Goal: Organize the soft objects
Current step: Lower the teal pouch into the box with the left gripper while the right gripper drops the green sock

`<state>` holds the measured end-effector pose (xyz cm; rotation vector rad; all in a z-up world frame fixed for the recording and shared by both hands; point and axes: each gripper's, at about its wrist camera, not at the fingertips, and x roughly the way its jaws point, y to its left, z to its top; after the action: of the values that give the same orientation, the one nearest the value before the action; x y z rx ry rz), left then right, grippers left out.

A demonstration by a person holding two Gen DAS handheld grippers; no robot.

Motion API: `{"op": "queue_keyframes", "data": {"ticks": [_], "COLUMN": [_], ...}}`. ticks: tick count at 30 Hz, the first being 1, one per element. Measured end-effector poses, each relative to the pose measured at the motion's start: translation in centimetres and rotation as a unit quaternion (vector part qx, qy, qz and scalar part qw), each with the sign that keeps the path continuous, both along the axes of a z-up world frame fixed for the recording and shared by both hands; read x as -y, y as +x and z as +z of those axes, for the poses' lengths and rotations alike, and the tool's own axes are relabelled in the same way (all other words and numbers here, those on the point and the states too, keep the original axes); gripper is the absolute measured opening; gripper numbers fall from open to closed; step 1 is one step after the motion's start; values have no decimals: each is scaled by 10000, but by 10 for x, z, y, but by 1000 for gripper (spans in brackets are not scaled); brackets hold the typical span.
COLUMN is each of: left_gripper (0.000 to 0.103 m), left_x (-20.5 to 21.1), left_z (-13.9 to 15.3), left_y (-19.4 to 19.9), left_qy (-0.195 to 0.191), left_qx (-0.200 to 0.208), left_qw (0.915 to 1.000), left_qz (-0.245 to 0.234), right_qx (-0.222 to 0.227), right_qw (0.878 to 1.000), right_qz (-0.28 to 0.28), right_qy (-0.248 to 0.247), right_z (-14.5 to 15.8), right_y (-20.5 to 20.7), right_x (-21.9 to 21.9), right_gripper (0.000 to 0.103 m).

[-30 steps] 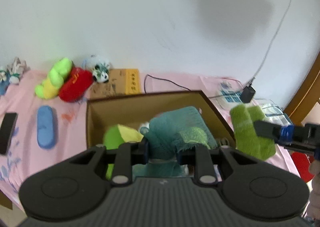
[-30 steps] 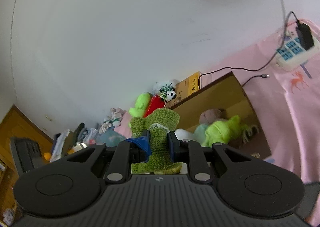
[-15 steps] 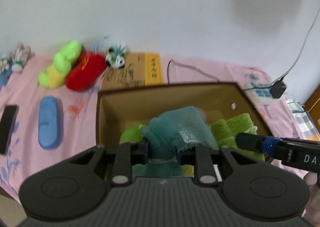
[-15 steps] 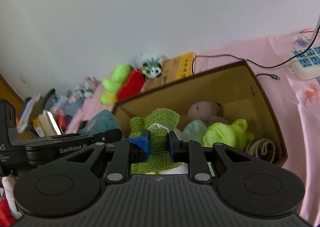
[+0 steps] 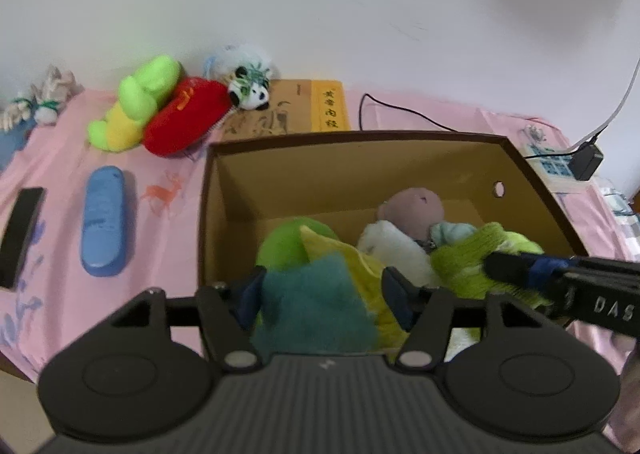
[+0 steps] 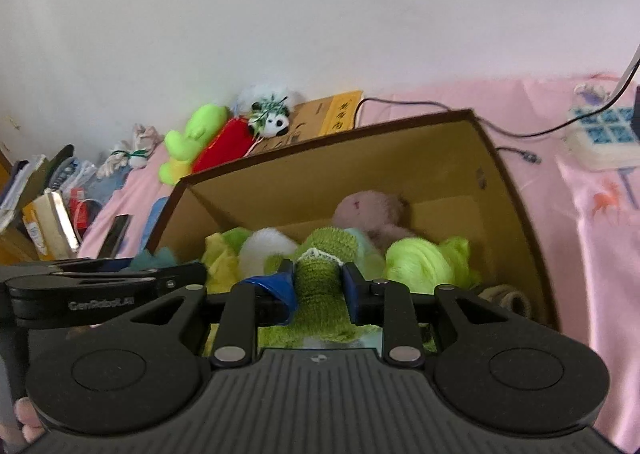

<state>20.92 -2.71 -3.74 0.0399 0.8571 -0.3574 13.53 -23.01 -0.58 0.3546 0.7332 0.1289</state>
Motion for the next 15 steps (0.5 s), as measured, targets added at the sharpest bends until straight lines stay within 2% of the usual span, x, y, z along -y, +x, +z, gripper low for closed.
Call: {"op": "queue_keyframes", "data": {"ticks": [2,6,9,12,15], "left_gripper": [66,67,67,69,71], "left_x": [-1,-5,-8,-12,-13], "left_z": [3,11,20,30,39], "left_y": [-1,-8,-16,-25,-35], "left_qy": [63,87,71,122,231], "left_qx": [52,149,242,380,483], "left_qw": [10000,9998,9995,9988,9977], "left_qz": [35,128,178,282,415], "right_qx": [24,60,267,370,588], "right_qw": [10000,9989,9996,9990,9980], "right_qz": [-8,-53,-94,-130,-206], "right_qy": [-60,454,-80,232,134], "right_z": [2,5,13,19,28], "right_y": [-2,-5,-12,-20,-33], "right_x": [1,12,4,6,3], "right_gripper": [9,9,10,10,10]}}
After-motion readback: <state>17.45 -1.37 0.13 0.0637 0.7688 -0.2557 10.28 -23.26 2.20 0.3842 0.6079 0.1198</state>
